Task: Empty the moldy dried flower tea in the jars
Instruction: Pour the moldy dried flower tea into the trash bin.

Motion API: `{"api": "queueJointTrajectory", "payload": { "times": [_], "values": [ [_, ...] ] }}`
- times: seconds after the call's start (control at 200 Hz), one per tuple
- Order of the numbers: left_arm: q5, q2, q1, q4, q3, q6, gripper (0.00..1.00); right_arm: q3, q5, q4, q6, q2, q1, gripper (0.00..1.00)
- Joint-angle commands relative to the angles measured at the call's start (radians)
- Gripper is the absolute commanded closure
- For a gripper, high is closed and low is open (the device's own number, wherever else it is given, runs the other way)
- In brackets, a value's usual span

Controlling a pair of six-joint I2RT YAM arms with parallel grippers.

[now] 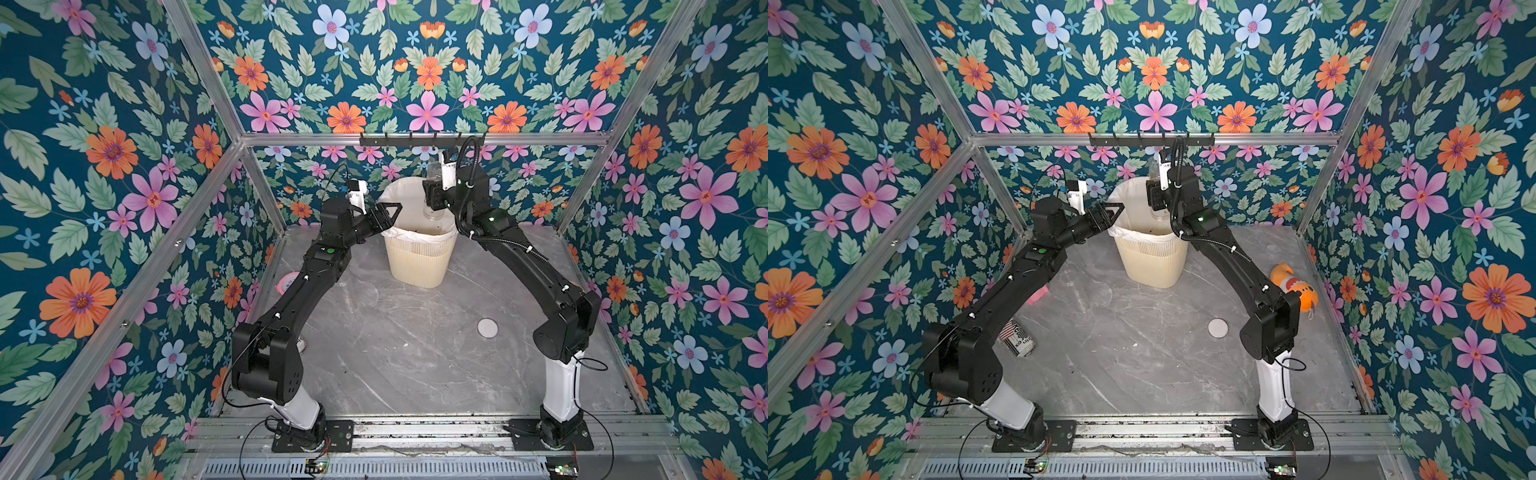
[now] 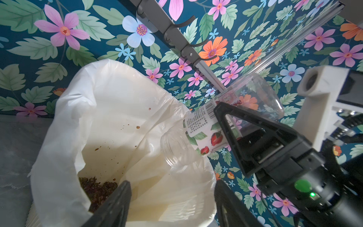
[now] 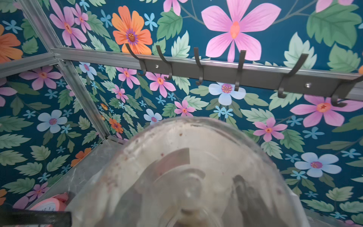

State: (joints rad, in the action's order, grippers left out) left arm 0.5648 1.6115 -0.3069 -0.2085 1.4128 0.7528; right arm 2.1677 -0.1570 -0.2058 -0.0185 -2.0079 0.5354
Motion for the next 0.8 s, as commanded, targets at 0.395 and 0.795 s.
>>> {"api": "queueJointTrajectory", "payload": {
  "times": [0.395, 0.795],
  "values": [
    [0.026, -0.008, 0.002, -0.033, 0.006, -0.006, 0.31, -0.172, 0.254, 0.176, -0.357, 0.103, -0.126, 0.36],
    [0.165, 0.046, -0.061, -0.166, 0.067, 0.081, 0.35, -0.432, 0.571, 0.62, -0.989, 0.18, -0.304, 0.38]
  ]
}}
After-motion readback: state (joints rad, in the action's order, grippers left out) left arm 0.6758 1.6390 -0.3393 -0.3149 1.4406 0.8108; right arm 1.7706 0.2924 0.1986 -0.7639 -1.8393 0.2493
